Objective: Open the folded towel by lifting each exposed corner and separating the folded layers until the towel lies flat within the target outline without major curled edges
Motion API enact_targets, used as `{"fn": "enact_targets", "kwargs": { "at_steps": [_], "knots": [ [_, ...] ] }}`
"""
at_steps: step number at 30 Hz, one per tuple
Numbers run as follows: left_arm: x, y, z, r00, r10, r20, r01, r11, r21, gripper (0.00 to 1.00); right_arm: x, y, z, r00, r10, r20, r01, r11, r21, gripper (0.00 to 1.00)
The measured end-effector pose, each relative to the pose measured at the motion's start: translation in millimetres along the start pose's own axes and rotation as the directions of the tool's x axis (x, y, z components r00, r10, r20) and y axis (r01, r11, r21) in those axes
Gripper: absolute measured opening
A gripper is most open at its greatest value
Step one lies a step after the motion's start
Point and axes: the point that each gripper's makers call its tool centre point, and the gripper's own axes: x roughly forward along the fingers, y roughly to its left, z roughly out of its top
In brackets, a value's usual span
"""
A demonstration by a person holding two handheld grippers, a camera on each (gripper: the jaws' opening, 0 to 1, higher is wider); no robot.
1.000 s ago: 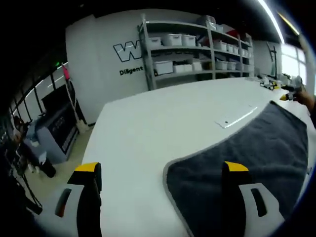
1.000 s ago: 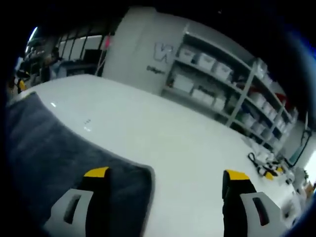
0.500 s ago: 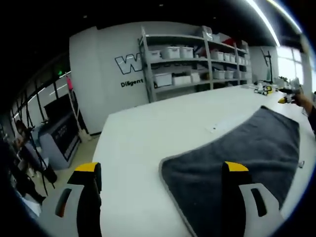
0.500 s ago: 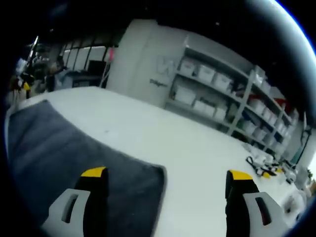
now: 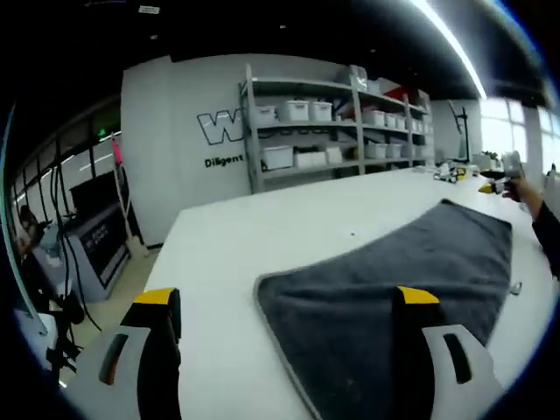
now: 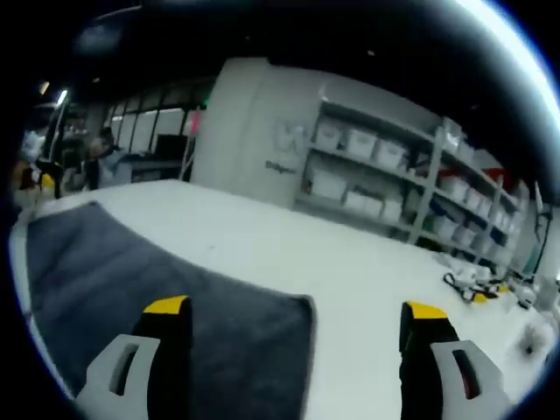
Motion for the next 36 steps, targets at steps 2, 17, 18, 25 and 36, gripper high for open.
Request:
{"fn": "enact_targets", "kwargs": {
  "at_steps": [2,17,18,25,36],
  "knots": [
    [-5.2,-1.0,-9.5,1.0,0.006,-0.011,-0.006,1.0,0.009,0.97,-5.3,4.9,-8.1,1.0,-0.018,-0.013,0.017,0.999,-0.046,0.99],
    [-30.8,-26.3,-32.3,0.999,-0.034,0.011,0.034,0.999,-0.01,0.94,-36.7,33.4,-19.8,1.0,0.021,0.008,-0.021,1.0,-0.014,0.98],
    [-33.2,-29.7,-32.0,0.999,-0.032,0.009,0.032,0.999,-0.002,0.94,-39.5,36.2,-20.0,1.0,0.023,0.007,-0.023,1.0,-0.02,0.98],
    [-51.3,-45.6,-28.7,0.997,-0.04,0.062,0.039,0.999,0.012,0.93,-61.8,63.8,-26.3,0.999,0.048,0.027,-0.047,0.999,-0.008,0.96],
    [-61.7,-66.2,-40.1,0.995,-0.025,0.093,0.023,1.0,0.016,0.93,-77.0,81.6,-24.1,0.997,0.05,0.051,-0.049,0.998,-0.027,0.96]
  ]
}}
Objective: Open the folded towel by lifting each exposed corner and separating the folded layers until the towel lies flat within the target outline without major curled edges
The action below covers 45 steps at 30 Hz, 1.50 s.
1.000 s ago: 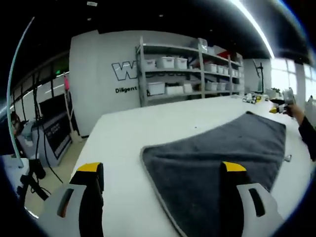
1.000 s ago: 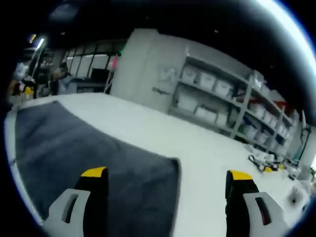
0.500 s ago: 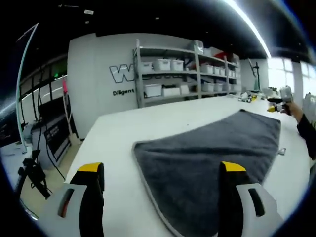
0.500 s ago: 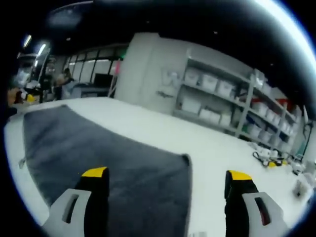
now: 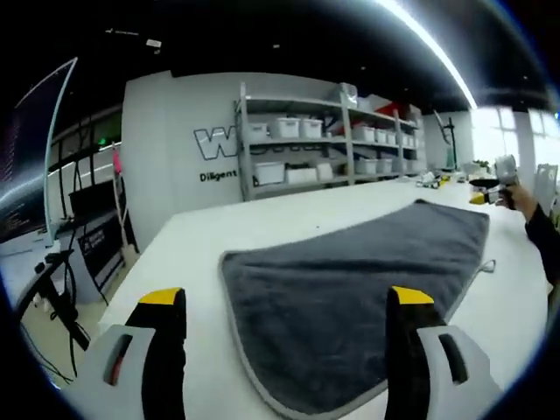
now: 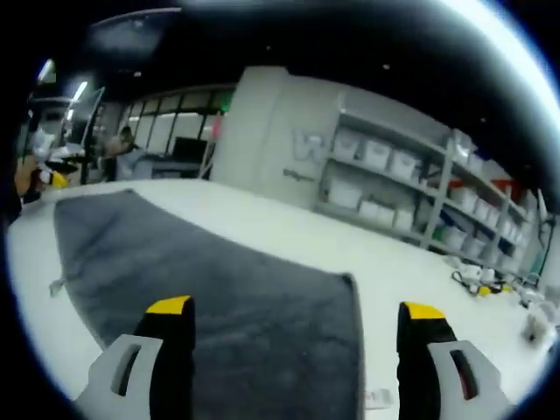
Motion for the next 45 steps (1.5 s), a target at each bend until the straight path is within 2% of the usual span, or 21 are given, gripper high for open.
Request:
{"fn": "enact_targets", "kwargs": {
  "at_steps": [4,11,13,15,17,21,26,29,32,37,39,45],
  "knots": [
    [-6.8,-8.6,12.7,0.999,-0.007,0.038,0.007,1.0,-0.002,0.93,-9.7,7.0,0.9,1.0,0.0,0.008,0.0,1.0,0.006,0.96],
    [-8.5,-26.3,17.1,0.999,-0.012,0.033,0.011,1.0,0.027,0.94,-23.3,24.6,-0.4,0.999,0.025,0.025,-0.026,1.0,0.006,0.97],
    [-8.9,-36.5,19.0,0.997,-0.043,0.064,0.042,0.999,0.016,0.95,-24.3,26.9,3.0,0.997,0.036,0.07,-0.037,0.999,0.02,0.96],
    [-7.8,-43.2,17.4,0.994,-0.072,0.085,0.074,0.997,-0.021,0.96,-21.8,28.7,-0.6,0.995,0.053,0.085,-0.056,0.998,0.038,0.96],
    [-7.1,-45.1,14.3,0.993,-0.072,0.091,0.073,0.997,-0.008,0.96,-15.6,38.2,-12.2,0.994,0.097,0.05,-0.098,0.995,0.024,0.96],
    [-5.6,-46.3,7.1,0.993,-0.072,0.092,0.074,0.997,-0.019,0.95,-11.9,51.9,-15.7,0.989,0.143,0.047,-0.143,0.99,0.007,0.98],
    [-3.4,-48.3,-4.4,0.99,-0.085,0.113,0.09,0.995,-0.038,0.97,-13.5,49.9,-20.0,0.992,0.121,0.037,-0.12,0.992,-0.023,0.99],
    [-5.5,-49.1,-8.9,0.99,-0.089,0.107,0.095,0.994,-0.052,0.99,-15.6,50.6,-17.3,0.99,0.132,0.054,-0.132,0.991,0.005,0.99],
    [-7.6,-43.9,-4.1,0.988,-0.076,0.134,0.086,0.994,-0.072,0.97,-16.5,54.4,-14.0,0.986,0.148,0.071,-0.15,0.988,0.024,0.99],
    [-11.9,-45.7,6.5,0.981,-0.073,0.182,0.084,0.995,-0.05,0.96,-18.6,54.9,-10.7,0.986,0.143,0.084,-0.145,0.989,0.02,0.98],
    [-10.9,-49.8,5.9,0.98,-0.088,0.179,0.098,0.994,-0.048,0.96,-18.8,54.9,-11.1,0.986,0.142,0.083,-0.144,0.989,0.017,0.97],
    [-3.7,-60.2,-3.8,0.987,-0.104,0.123,0.106,0.994,-0.011,0.96,-18.4,59.4,-16.2,0.987,0.15,0.056,-0.15,0.989,-0.003,0.97]
  ]
}}
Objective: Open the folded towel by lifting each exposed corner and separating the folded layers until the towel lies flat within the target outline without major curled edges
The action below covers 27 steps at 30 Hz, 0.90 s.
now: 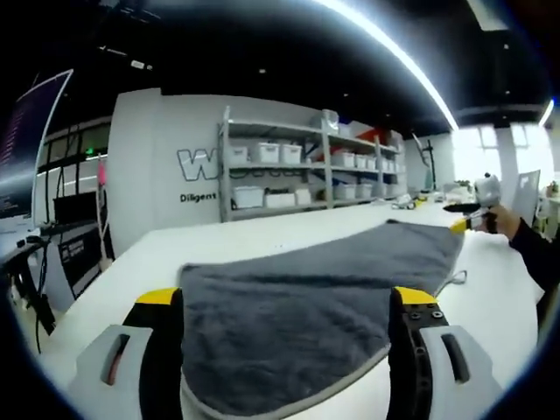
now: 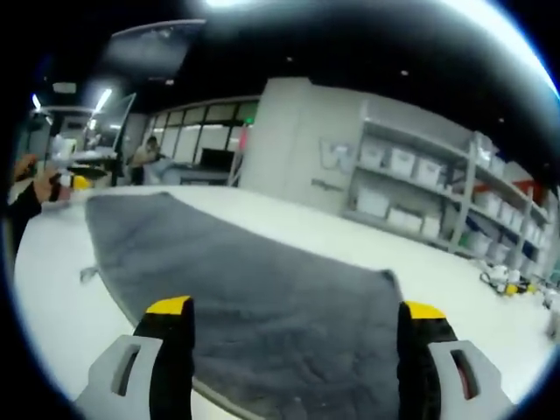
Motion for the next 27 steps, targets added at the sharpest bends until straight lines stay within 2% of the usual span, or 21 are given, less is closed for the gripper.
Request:
{"fn": "enact_targets", "kwargs": {
  "at_steps": [1,2,4,6,9,12,17,27],
  "knots": [
    [0.1,-2.3,-4.1,1.0,0.003,-0.022,-0.003,1.0,0.018,0.97,0.3,0.9,-0.3,1.0,0.002,-0.002,-0.002,1.0,-0.002,0.97],
    [0.6,-0.4,-13.0,0.997,0.022,-0.067,-0.02,0.999,0.041,0.98,0.6,0.8,-1.0,1.0,0.001,-0.004,-0.001,1.0,-0.006,0.97],
    [1.6,-5.3,-18.4,0.996,0.019,-0.091,-0.012,0.997,0.071,0.97,1.3,-0.5,-4.7,1.0,0.005,-0.02,-0.005,1.0,0.007,0.98],
    [0.9,-7.9,-15.4,0.997,0.019,-0.079,-0.014,0.998,0.065,0.97,1.9,-1.6,-6.5,1.0,0.016,-0.022,-0.015,0.999,0.045,0.98],
    [-1.0,-10.2,-5.8,0.999,0.011,-0.034,-0.011,1.0,0.012,0.97,2.8,0.3,-8.6,0.999,0.022,-0.03,-0.02,0.999,0.051,0.97],
    [-3.9,-8.0,-5.7,0.999,0.025,-0.03,-0.025,1.0,0.005,0.92,5.9,4.2,-13.5,0.998,0.029,-0.054,-0.027,0.999,0.035,0.99],
    [-4.5,-8.3,-6.6,0.999,0.041,-0.034,-0.041,0.999,0.003,0.98,6.2,1.5,-19.8,0.996,0.015,-0.086,-0.013,1.0,0.016,0.99],
    [-2.7,-9.0,-8.2,0.998,0.046,-0.038,-0.046,0.999,0.008,1.0,5.6,-2.1,-11.6,0.999,0.002,-0.044,-0.001,1.0,0.019,0.96]
  ]
}}
